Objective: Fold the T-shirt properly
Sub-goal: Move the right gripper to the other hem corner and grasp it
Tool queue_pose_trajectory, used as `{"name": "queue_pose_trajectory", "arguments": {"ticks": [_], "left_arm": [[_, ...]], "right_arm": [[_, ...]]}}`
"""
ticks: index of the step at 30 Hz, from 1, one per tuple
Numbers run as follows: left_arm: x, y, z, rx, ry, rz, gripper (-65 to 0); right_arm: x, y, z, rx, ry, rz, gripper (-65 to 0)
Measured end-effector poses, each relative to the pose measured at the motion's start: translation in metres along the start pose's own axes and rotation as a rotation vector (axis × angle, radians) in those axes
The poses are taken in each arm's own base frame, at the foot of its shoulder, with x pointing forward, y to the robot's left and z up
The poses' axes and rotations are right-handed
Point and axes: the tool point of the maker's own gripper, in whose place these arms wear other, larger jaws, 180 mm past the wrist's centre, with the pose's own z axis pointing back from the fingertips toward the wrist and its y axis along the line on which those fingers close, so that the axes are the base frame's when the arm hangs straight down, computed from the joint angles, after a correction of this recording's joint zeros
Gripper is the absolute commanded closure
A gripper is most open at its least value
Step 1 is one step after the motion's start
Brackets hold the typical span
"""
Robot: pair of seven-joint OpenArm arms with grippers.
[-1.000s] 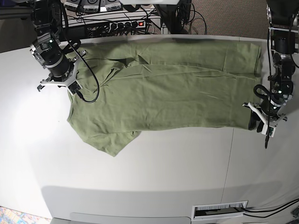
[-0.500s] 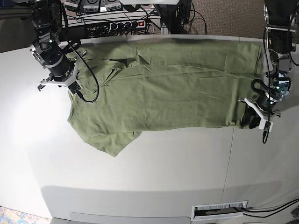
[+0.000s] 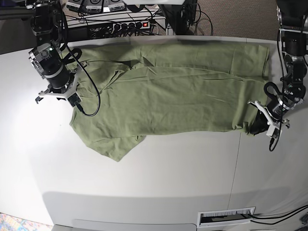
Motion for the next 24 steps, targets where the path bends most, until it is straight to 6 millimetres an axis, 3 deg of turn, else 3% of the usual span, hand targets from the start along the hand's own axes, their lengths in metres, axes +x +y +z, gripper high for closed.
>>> {"name": "queue_pose_trajectory", "arguments": {"ticks": [4, 8, 9, 14, 24], "left_arm": [[0.002, -0.006, 0.003, -0.046, -0.001, -0.003, 0.0], [0.007, -0.009, 0.002, -0.058, -0.014, 0.0, 0.0], [0.006, -0.009, 0.002, -0.058, -0.008, 0.0, 0.0], [-0.012, -0.01, 0.003, -0.059, 0.085, 0.001, 0.0], [-0.009, -0.014, 0.006, -0.067, 0.052, 0.052, 0.0]], "right_arm": [[0.006, -0.01, -0.012, -0.05, -0.024, -0.051, -2.4], [0.012, -0.012, -0.041, -0.038, -0.037, -0.154, -19.2], [0.017, -0.013, -0.047, -0.027, -0.054, -0.198, -20.3], [0.049, -0.023, -0.073, -0.002, -0.117, -0.308, -20.3], [0.092, -0.037, -0.12, 0.044, -0.138, -0.347, -20.3]]}}
